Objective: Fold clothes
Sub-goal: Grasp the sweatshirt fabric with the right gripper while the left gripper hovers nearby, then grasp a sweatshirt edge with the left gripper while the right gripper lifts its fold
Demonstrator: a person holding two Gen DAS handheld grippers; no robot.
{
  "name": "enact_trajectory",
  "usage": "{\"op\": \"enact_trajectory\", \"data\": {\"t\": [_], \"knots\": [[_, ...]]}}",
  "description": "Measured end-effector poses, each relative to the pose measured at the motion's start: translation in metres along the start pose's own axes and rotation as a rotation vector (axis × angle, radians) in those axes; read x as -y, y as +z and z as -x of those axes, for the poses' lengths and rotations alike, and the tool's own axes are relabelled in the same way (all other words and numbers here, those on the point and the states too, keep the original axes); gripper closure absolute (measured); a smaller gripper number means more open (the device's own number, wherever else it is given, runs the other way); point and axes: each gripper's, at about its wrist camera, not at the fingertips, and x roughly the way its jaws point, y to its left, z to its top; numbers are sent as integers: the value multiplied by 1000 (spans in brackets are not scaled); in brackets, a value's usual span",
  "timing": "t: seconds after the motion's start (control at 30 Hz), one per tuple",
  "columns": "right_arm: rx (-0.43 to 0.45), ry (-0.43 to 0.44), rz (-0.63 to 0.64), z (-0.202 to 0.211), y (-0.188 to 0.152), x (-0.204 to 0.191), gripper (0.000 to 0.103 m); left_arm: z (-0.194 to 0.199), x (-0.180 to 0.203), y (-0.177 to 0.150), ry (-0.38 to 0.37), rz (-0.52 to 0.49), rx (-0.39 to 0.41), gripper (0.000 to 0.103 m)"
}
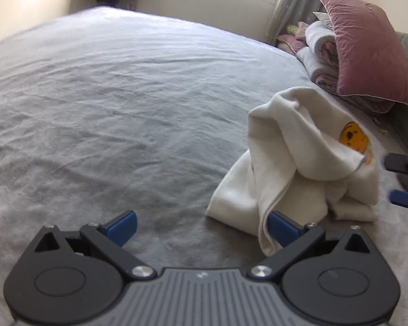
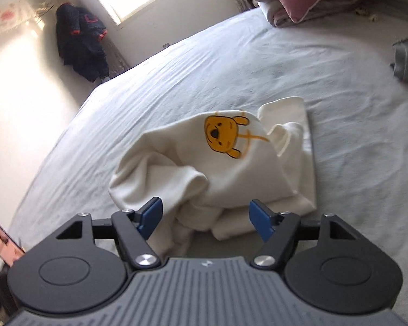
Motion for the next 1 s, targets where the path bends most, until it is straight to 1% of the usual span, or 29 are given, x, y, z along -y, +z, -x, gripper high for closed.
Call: {"op": "enact_trajectory", "data": {"t": [0.07,0.17,0.23,0.27,0.33,0.37,0.4,0.43,0.47,0.5,0.57,0.7,0.77,0.8,0.83,0.87,0.9,0.93,0.97,1.0], "knots": [[-6,16,-46,-7,4,-3,32,6,-2,5,-44,-16,-20,1],[-20,45,-112,-18,7,-8,35,15,-3,11,-73,-60,-19,1],[-30,37,-124,-28,6,-14,38,19,-5,13,-92,-75,-12,1],[-35,31,-128,-32,6,-18,42,20,-6,14,-104,-74,-12,1],[-41,14,-137,-42,3,-22,51,20,-7,14,-129,-68,-9,1],[-45,12,-146,-46,2,-22,63,18,-7,13,-146,-60,-7,2],[-54,21,-158,-48,1,-21,79,16,-6,11,-163,-54,4,3],[-63,32,-174,-49,0,-21,87,14,-4,9,-179,-57,20,4],[-72,45,-194,-49,-1,-19,91,10,0,6,-190,-71,29,6],[-76,55,-210,-47,-1,-18,91,7,4,3,-195,-89,33,7],[-70,67,-209,-37,1,-19,91,-2,13,-2,-185,-125,36,13],[-51,79,-177,-15,5,-22,92,-14,28,-10,-170,-139,47,24],[-41,81,-152,-2,6,-23,93,-16,32,-11,-169,-139,60,38],[-33,79,-136,5,6,-24,93,-16,33,-10,-165,-138,61,41],[-20,72,-118,12,6,-25,93,-16,34,-10,-160,-136,62,52],[-5,66,-101,20,6,-25,93,-16,35,-9,-156,-135,64,68],[10,61,-87,27,7,-24,93,-16,35,-8,-148,-128,65,77],[25,57,-77,35,8,-23,93,-16,34,-6,-136,-118,67,92],[39,52,-66,43,8,-22,93,-14,32,-5,-126,-110,79,97],[50,46,-56,50,8,-21,93,-10,31,-4,-117,-104,100,98]]}}
